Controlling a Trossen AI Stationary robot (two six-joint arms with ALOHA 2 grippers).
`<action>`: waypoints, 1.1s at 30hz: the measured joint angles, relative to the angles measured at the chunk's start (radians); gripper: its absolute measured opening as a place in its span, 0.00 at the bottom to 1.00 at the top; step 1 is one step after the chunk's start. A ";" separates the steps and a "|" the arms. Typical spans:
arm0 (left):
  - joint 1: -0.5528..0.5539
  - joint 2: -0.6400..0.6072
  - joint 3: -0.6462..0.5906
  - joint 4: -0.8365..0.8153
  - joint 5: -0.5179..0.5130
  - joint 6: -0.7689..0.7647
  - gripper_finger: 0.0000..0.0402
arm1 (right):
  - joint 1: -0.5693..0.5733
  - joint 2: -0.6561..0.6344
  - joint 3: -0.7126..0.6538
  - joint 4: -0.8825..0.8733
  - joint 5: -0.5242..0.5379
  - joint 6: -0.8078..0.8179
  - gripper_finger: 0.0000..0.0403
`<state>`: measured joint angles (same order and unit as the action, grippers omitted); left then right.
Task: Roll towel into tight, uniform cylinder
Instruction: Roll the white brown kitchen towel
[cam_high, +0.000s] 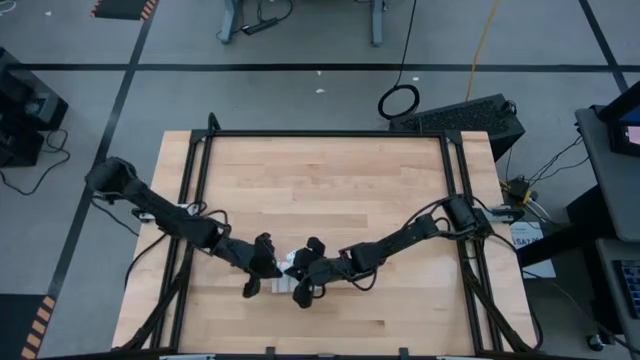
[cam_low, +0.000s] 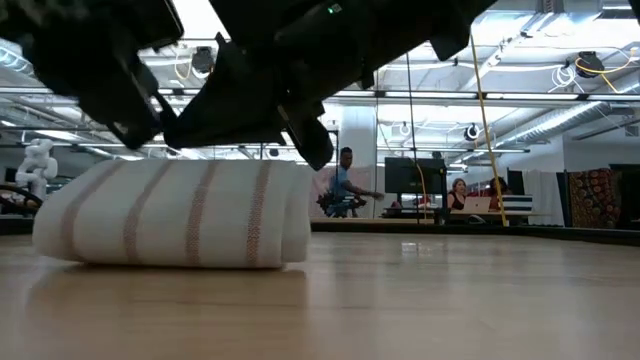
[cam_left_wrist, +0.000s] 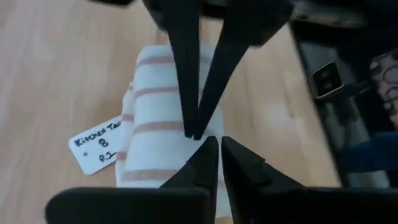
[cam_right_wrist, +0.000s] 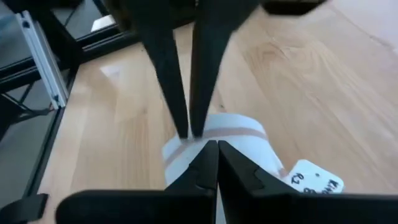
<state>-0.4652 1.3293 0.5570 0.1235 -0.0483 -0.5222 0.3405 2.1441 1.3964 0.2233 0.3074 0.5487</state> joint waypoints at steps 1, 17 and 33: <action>0.000 -0.030 0.000 -0.021 -0.002 -0.006 0.07 | 0.000 0.000 0.000 0.008 -0.003 -0.009 0.00; -0.041 -0.037 -0.127 0.181 -0.119 -0.023 0.07 | -0.016 0.047 -0.197 0.458 -0.100 -0.015 0.00; -0.039 0.085 -0.136 0.295 -0.056 -0.049 0.07 | -0.053 0.018 -0.226 0.496 -0.179 -0.039 0.00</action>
<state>-0.5037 1.4145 0.4209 0.4181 -0.1039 -0.5713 0.2871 2.1621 1.1699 0.7198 0.1284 0.5094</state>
